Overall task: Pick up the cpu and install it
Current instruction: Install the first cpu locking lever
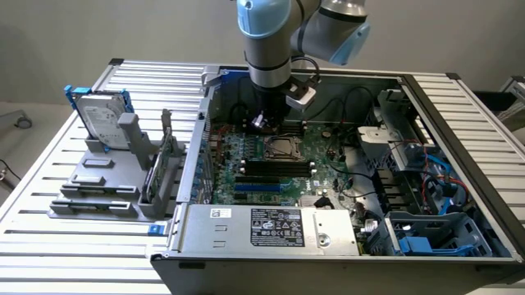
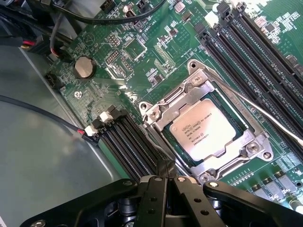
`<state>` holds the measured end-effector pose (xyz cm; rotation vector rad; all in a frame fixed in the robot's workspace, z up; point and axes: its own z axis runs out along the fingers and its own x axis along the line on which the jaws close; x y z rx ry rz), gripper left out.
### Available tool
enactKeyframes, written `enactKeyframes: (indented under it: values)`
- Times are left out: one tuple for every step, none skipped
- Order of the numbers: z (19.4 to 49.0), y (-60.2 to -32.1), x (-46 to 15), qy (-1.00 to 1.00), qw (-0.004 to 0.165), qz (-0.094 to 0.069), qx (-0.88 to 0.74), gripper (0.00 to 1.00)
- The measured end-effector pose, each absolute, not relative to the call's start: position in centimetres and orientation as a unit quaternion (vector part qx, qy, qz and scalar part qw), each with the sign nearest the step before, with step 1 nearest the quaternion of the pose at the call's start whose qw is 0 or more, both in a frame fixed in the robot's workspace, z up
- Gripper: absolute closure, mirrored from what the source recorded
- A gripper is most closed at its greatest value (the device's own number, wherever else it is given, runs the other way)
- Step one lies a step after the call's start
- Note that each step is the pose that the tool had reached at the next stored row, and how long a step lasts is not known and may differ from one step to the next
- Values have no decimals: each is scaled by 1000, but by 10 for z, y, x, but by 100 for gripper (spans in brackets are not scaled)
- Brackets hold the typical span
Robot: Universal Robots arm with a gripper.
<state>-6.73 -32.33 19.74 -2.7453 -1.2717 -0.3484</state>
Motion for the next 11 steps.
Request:
enactKeyframes:
  values:
    - [197, -323, -67, -417, 48, -114, -900, 89]
    - [197, -323, -67, -417, 48, -114, -900, 89]
    - [197, -323, -67, -417, 48, -114, -900, 89]
    - [197, -323, -66, -418, 48, -114, -900, 89]
    - [197, -323, -66, -418, 48, -114, -900, 89]
    - [197, -323, -66, -418, 47, -114, -900, 89]
    - [197, -323, -66, -418, 47, -114, -900, 89]
    - [197, -323, -65, -418, 47, -114, -900, 89]
    - [197, -323, -65, -418, 47, -114, -900, 89]
    - [197, -323, -65, -418, 47, -114, -900, 89]
    - [197, -323, -65, -418, 47, -114, -900, 89]
